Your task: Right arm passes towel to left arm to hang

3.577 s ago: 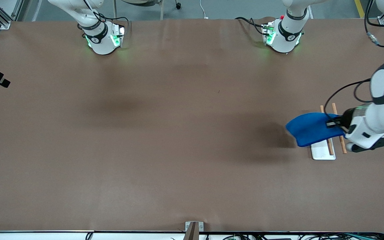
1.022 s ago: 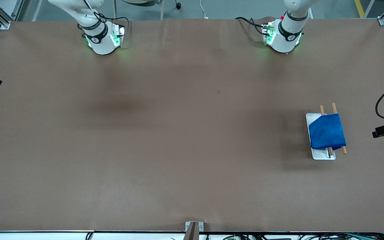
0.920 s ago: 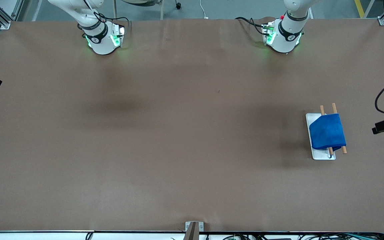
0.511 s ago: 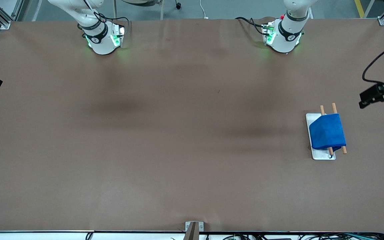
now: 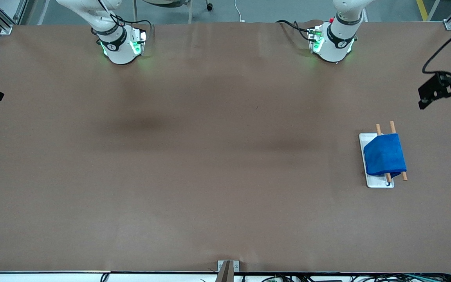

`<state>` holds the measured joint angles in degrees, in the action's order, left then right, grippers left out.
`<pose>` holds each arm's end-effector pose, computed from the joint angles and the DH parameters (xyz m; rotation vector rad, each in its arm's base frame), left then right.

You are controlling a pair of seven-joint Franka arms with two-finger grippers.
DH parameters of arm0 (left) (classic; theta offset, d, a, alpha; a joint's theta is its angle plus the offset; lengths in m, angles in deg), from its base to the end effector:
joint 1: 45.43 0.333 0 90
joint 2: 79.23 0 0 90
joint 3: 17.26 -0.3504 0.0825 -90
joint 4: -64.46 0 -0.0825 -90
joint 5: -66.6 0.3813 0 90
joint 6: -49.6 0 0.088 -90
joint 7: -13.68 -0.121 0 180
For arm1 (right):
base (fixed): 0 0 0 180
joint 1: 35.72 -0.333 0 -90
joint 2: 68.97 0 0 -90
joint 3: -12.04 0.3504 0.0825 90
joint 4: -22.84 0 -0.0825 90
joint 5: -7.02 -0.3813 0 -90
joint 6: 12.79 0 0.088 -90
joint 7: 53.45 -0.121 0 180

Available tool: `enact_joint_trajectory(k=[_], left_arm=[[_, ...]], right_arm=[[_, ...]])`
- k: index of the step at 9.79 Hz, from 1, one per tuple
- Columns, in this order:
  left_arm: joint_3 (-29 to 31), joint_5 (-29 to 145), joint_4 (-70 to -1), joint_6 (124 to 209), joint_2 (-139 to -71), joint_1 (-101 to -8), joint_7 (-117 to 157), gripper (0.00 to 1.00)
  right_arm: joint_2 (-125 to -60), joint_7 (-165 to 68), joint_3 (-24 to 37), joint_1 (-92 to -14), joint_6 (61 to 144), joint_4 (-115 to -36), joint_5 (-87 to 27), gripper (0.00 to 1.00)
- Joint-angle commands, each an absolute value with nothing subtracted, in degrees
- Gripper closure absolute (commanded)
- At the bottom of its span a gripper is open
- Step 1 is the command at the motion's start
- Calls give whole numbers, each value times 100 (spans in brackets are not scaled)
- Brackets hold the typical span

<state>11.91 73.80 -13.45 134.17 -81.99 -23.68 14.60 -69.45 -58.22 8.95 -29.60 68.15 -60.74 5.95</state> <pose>0.5543 -0.0467 0.7114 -3.0401 0.1453 -0.1234 0.5309 -0.0834 0.6786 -3.0976 0.3760 0.0838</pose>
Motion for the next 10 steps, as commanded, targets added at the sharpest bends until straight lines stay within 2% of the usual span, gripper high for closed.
enact_joint_trajectory(k=[1, 3, 5, 6, 10], left_arm=[[-366, 6752, -1753, 13117, -8002, -3729, 1351, 0], [-863, 6678, -2270, 13238, -7643, -4356, 1377, 0], [-865, 6713, -3233, 13771, -6969, -4402, 1377, 0], [-865, 6704, -3448, 13871, -6825, -4394, 1377, 0], [-830, 6730, -3038, 13556, -7087, -4350, 1395, 0]], right_arm=[[-6958, -5855, 897, -2948, 6720, -6004, 667, 0], [-6958, -5837, 897, -2948, 6720, -6004, 667, 0], [-6958, -5811, 888, -2974, 6720, -6004, 667, 0], [-6958, -5820, 888, -2975, 6720, -6012, 667, 0], [-6958, -5820, 870, -2992, 6711, -6013, 667, 0]])
